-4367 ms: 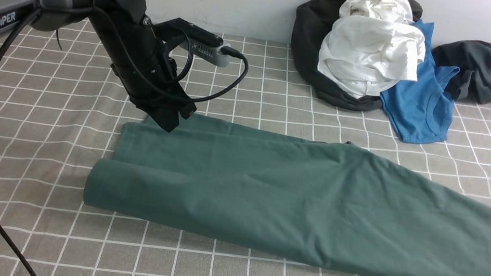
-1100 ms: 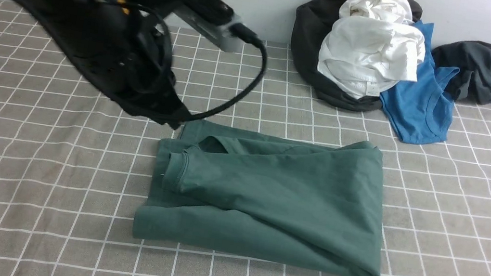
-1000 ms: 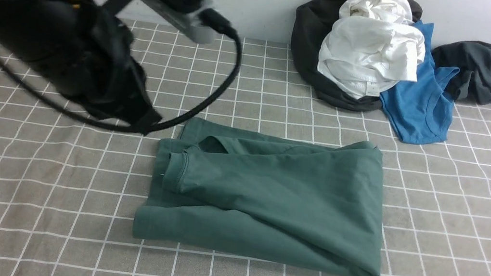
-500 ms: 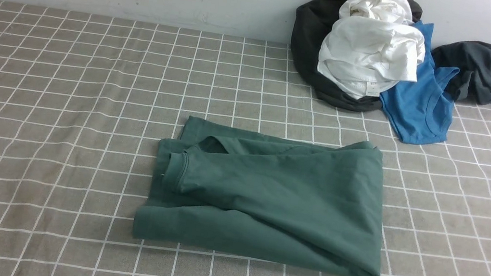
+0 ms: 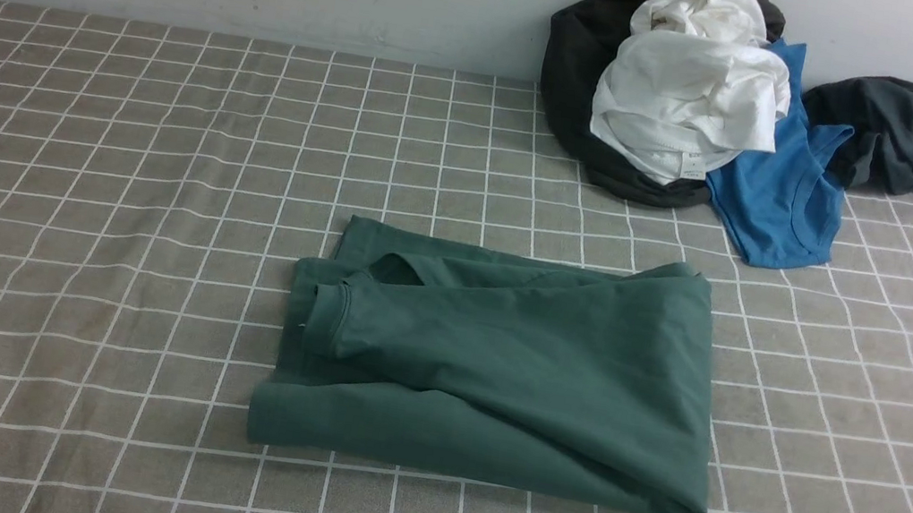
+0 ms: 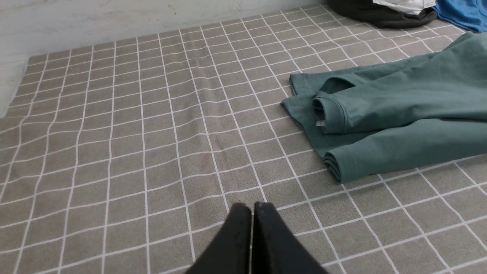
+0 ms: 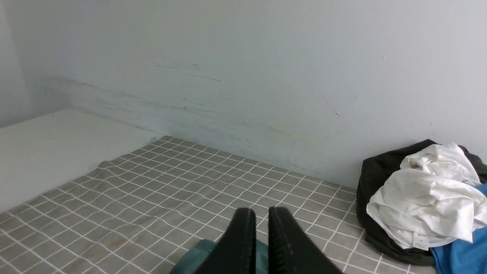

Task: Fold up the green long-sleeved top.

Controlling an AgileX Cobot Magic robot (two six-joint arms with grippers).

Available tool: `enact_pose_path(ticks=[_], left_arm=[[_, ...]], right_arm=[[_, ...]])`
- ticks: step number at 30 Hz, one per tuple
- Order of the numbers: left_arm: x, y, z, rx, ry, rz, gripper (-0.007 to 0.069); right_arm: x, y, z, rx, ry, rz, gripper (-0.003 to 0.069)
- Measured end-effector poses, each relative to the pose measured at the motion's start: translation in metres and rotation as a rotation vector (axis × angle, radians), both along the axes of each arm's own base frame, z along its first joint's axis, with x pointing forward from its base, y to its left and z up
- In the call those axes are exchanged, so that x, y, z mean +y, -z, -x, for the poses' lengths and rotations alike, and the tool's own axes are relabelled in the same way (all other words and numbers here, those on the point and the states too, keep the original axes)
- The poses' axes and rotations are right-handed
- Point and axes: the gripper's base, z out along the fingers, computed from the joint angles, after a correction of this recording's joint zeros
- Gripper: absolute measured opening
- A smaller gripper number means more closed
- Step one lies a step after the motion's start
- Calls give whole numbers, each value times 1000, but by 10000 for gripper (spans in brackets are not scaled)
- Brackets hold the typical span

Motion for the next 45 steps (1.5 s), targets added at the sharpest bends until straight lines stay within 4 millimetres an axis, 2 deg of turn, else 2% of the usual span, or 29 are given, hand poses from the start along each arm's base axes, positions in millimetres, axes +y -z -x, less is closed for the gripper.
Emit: enact_pose_path(ticks=[12,20,23,26,29,31,36,37,38,39,41,45], left_arm=[[0,0,0,0,1,1,-7],[0,0,0,0,1,1,-7],[0,0,0,0,0,1,-7],[0,0,0,0,0,1,-7],[0,0,0,0,0,1,-7],[0,0,0,0,0,1,-7],[0,0,0,0,0,1,-7],[0,0,0,0,0,1,-7],[0,0,0,0,0,1,-7],[0,0,0,0,0,1,-7],[0,0,0,0,0,1,-7],[0,0,0,-1,0,1,-7]], right_arm=[[6,9,5,86,-85,56,43],[13,15,12,138,-204,90,43],[11,16,13,114,-183,103,41],[6,23,10,65,-113,103,8],[-6,42,3,0,40,107,-10],[-15,62,-1,-8,155,87,-13],[-36,136,-1,72,420,-53,-14],[-37,142,0,82,437,-64,-14],[-42,167,2,114,509,-106,-14],[-44,177,4,126,537,-122,-14],[-47,191,7,140,584,-149,-14],[-51,201,11,188,638,-150,-14]])
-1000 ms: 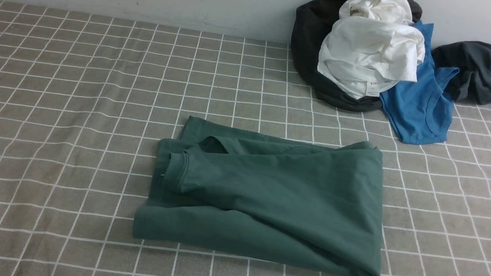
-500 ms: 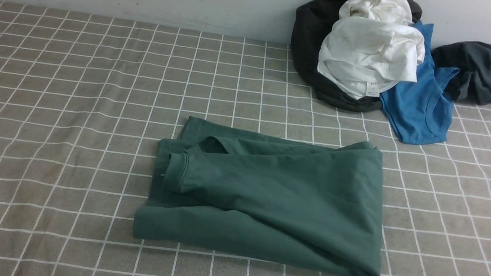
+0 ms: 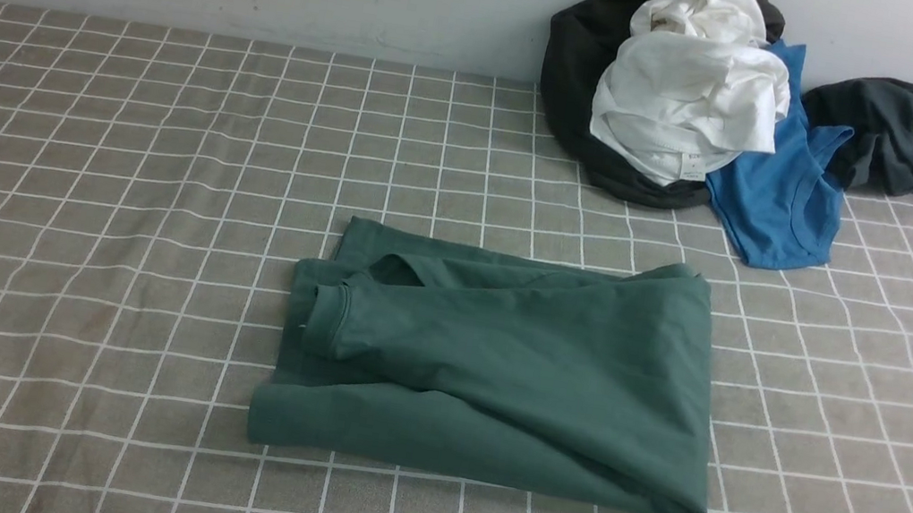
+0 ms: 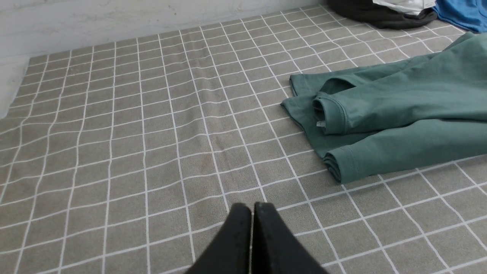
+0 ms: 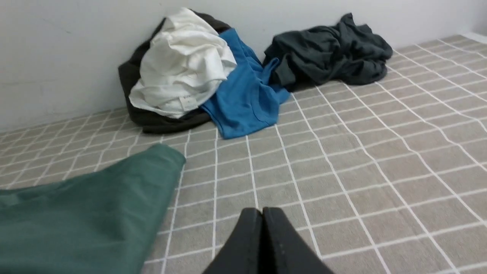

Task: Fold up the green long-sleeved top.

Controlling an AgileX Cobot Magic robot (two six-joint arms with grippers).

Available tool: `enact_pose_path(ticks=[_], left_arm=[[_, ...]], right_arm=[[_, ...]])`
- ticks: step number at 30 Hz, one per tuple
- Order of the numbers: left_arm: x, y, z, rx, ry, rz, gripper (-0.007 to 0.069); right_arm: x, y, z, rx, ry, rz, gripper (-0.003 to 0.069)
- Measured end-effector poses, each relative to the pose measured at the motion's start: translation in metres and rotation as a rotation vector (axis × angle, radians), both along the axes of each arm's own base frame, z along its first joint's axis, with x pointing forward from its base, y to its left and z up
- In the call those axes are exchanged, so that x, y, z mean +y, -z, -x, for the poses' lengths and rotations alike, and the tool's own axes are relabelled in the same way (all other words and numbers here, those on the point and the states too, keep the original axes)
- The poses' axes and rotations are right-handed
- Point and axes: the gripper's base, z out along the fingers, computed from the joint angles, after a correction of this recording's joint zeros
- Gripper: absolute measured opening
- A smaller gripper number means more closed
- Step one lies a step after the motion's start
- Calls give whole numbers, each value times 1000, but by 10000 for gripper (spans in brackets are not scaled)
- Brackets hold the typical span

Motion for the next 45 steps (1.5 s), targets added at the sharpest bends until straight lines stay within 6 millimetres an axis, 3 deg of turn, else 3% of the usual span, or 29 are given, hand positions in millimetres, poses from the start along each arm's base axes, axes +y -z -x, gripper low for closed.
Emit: enact_pose_path(ticks=[7,45], left_arm=[[0,0,0,0,0,0,-7],[0,0,0,0,-1,-2,-7]], right_arm=[[1,3,1,45,-22,97,-14],[1,3,1,49,-29,90,-14]])
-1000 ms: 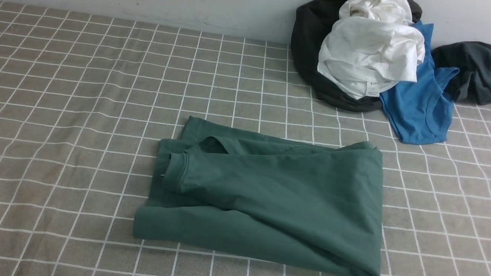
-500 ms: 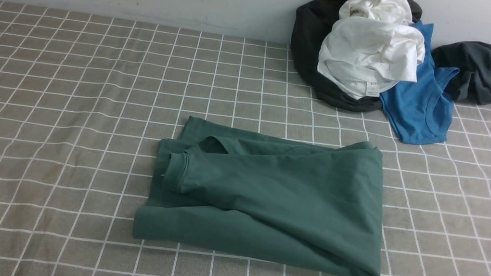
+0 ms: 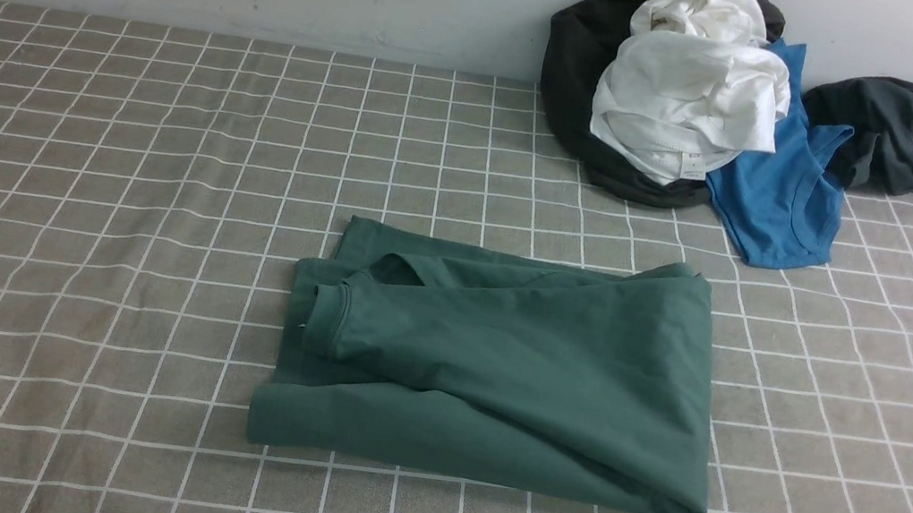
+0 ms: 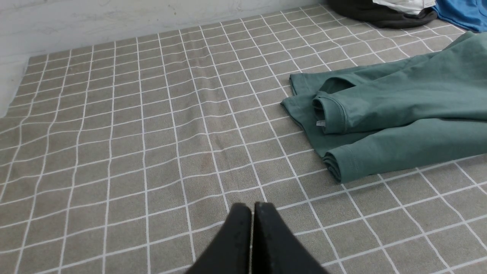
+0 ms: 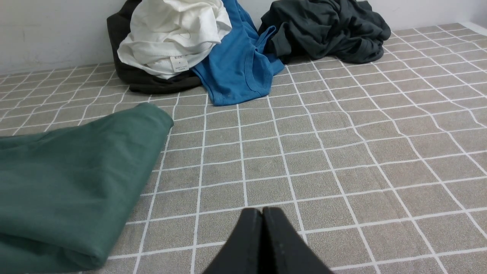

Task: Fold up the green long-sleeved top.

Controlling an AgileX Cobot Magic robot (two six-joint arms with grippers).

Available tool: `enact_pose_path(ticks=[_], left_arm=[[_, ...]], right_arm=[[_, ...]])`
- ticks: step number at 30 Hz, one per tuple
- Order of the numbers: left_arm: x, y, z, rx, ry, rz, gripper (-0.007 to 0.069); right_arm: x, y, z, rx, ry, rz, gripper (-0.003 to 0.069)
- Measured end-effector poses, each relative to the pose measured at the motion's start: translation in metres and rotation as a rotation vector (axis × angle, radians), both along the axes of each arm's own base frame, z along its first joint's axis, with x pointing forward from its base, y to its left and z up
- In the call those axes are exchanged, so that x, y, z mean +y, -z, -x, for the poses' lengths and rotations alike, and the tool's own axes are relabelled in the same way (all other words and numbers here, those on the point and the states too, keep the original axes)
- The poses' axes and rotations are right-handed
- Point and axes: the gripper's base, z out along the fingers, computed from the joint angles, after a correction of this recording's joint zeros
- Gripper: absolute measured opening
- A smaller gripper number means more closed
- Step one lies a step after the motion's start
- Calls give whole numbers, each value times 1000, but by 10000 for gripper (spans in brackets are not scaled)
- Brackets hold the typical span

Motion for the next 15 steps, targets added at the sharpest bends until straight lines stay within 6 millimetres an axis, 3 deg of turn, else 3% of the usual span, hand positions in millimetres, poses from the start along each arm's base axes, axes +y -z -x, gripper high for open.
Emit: enact_pose_path(ticks=[10,15], left_arm=[[-9,17,-21,-155,-84,31,-7],[-10,53,-40,-253,-242,24,-7]], right_arm=[[0,0,0,0,0,0,-14],[0,0,0,0,0,0,-14]])
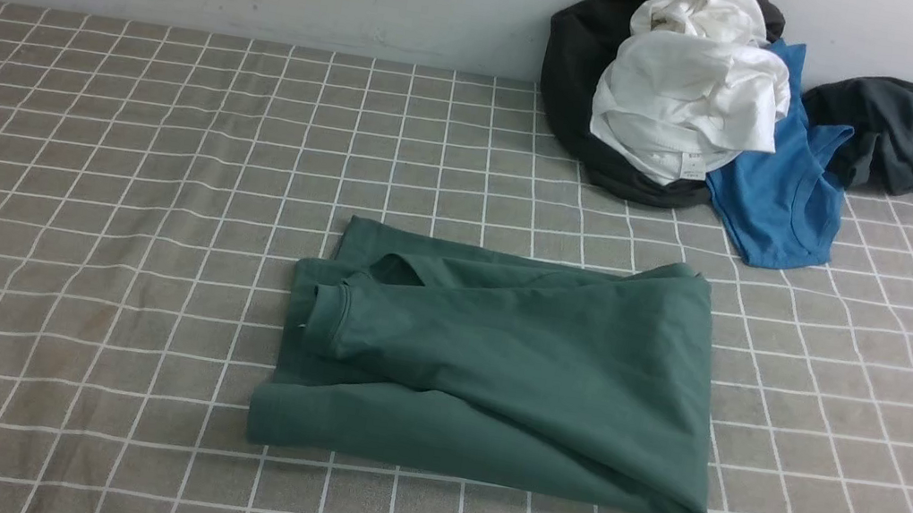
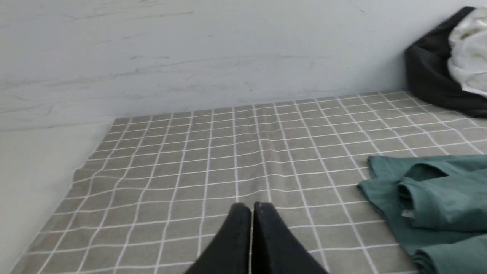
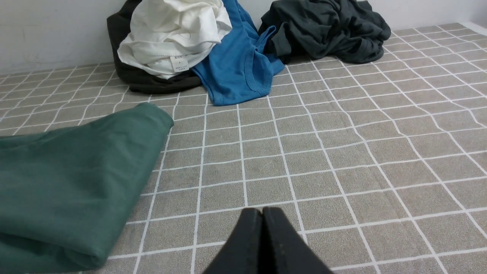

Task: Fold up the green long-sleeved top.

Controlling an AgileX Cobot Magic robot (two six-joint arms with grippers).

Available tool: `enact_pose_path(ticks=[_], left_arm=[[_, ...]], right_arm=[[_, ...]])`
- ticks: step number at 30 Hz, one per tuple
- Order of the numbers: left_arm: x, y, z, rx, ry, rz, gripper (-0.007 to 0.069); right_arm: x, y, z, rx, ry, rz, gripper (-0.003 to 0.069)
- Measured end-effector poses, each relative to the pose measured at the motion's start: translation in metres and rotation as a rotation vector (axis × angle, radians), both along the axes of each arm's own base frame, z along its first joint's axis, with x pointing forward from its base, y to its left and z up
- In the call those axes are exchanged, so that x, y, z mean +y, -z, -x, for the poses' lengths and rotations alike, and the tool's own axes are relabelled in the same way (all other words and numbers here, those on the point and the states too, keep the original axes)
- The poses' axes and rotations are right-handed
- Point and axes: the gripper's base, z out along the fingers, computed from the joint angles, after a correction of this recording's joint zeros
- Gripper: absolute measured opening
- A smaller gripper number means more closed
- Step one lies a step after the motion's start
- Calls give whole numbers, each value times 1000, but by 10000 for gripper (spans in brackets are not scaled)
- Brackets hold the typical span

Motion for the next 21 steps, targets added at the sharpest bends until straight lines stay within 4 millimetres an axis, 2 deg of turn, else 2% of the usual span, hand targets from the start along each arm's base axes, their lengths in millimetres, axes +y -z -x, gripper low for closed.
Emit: enact_pose_path(ticks=[7,11,21], left_arm=[[4,51,-6,141,-70,-11,-7],[3,58,-5,205,-72,31,-7],[3,58,-5,201,-73,43,-7]], right_arm=[[0,0,0,1,0,-1,-14],[0,0,0,1,0,-1,-14],[0,0,0,1,0,-1,-14]])
